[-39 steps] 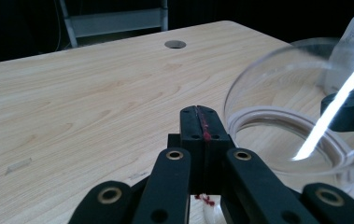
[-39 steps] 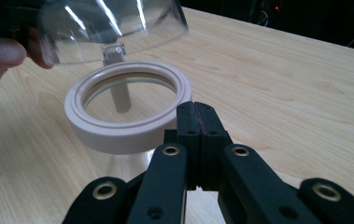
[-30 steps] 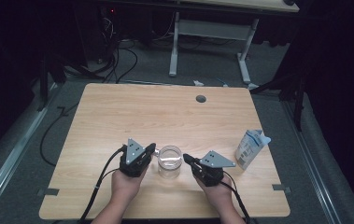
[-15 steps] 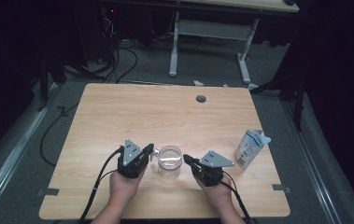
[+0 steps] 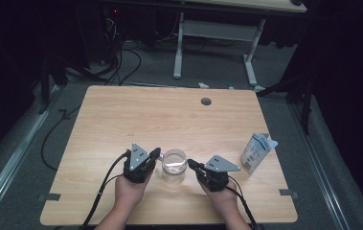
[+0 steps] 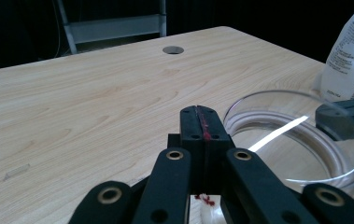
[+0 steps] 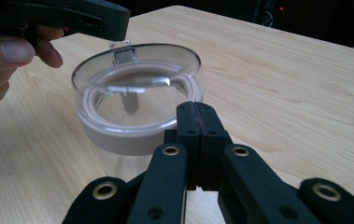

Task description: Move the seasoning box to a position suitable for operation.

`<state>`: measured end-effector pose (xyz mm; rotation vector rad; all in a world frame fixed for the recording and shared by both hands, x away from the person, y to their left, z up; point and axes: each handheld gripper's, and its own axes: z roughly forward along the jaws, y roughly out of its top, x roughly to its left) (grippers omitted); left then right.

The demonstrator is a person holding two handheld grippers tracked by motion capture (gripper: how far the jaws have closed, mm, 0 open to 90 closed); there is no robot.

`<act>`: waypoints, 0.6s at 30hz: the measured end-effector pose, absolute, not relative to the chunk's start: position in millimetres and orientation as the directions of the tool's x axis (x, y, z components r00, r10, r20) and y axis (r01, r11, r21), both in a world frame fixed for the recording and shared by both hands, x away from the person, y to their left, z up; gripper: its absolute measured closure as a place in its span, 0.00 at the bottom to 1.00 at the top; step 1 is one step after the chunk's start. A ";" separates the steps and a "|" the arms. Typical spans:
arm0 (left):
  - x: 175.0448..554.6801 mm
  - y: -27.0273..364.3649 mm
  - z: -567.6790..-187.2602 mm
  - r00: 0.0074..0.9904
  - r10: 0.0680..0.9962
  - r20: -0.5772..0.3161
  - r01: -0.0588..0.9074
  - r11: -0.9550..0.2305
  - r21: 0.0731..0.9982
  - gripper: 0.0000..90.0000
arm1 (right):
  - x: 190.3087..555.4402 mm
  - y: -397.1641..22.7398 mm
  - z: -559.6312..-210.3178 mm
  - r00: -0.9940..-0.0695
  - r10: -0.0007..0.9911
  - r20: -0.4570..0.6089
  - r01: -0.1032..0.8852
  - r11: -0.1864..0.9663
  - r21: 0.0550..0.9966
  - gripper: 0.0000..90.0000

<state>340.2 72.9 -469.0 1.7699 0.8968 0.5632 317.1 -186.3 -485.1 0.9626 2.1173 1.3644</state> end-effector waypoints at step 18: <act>340.8 72.8 -469.6 0.612 0.790 -0.037 0.308 -0.194 0.931 1.00 | 318.9 -186.8 -488.3 -0.657 0.754 0.004 0.323 0.277 0.905 1.00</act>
